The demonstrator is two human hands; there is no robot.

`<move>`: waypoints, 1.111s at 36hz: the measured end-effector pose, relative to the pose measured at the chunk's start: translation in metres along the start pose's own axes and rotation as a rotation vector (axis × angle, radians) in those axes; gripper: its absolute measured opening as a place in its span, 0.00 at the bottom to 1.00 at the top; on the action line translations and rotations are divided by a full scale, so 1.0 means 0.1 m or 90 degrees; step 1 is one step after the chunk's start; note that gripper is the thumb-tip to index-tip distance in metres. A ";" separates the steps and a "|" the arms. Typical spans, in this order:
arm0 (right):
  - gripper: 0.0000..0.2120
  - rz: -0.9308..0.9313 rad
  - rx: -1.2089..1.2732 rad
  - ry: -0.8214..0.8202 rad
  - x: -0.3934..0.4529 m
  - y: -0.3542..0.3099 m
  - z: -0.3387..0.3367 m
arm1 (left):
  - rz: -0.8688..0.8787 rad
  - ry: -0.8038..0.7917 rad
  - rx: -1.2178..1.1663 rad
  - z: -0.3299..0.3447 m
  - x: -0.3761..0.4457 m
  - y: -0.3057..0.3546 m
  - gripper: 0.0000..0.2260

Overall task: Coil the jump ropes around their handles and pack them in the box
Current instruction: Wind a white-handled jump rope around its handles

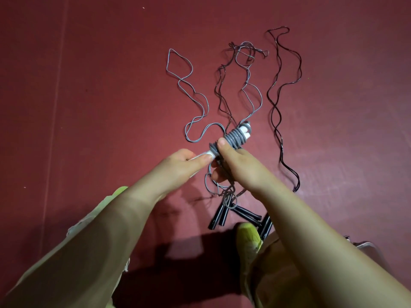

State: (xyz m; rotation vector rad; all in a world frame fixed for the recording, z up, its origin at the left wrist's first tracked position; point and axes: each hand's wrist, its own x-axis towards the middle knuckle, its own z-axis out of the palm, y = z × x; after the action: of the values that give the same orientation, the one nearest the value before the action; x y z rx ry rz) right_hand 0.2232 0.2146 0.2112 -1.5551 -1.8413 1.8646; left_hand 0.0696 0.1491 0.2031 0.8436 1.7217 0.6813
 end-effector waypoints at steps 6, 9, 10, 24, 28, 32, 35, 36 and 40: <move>0.22 -0.018 0.048 0.006 -0.03 -0.06 0.02 | 0.008 0.018 0.010 0.00 0.01 -0.02 0.30; 0.22 -0.044 0.042 0.038 -0.03 -0.08 0.03 | 0.025 -0.013 0.002 -0.01 0.00 0.00 0.26; 0.22 -0.048 0.058 0.047 -0.03 -0.09 0.03 | 0.019 -0.049 -0.043 -0.01 -0.02 0.01 0.24; 0.18 -0.064 0.249 0.004 -0.07 -0.10 -0.06 | -0.199 -0.493 -0.579 0.12 -0.18 0.14 0.34; 0.20 -0.081 0.201 -0.057 -0.06 -0.11 -0.14 | -0.220 -0.441 -0.516 0.05 -0.15 0.19 0.30; 0.20 -0.079 0.115 -0.034 -0.06 -0.10 -0.20 | -0.212 -0.360 -0.407 0.01 -0.12 0.17 0.30; 0.20 -0.059 0.081 -0.026 -0.06 -0.07 -0.18 | -0.208 -0.298 -0.329 0.00 -0.10 0.13 0.31; 0.20 -0.047 0.083 -0.025 -0.06 -0.07 -0.18 | -0.207 -0.289 -0.323 0.01 -0.09 0.12 0.31; 0.22 0.001 0.112 -0.008 -0.04 -0.09 -0.17 | -0.197 -0.263 -0.317 0.01 -0.09 0.14 0.29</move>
State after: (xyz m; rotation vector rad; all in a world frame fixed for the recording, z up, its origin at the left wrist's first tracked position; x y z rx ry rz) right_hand 0.2315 0.2266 0.2248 -1.4889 -1.6294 1.9810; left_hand 0.0758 0.1502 0.2188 0.3272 1.1983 0.6335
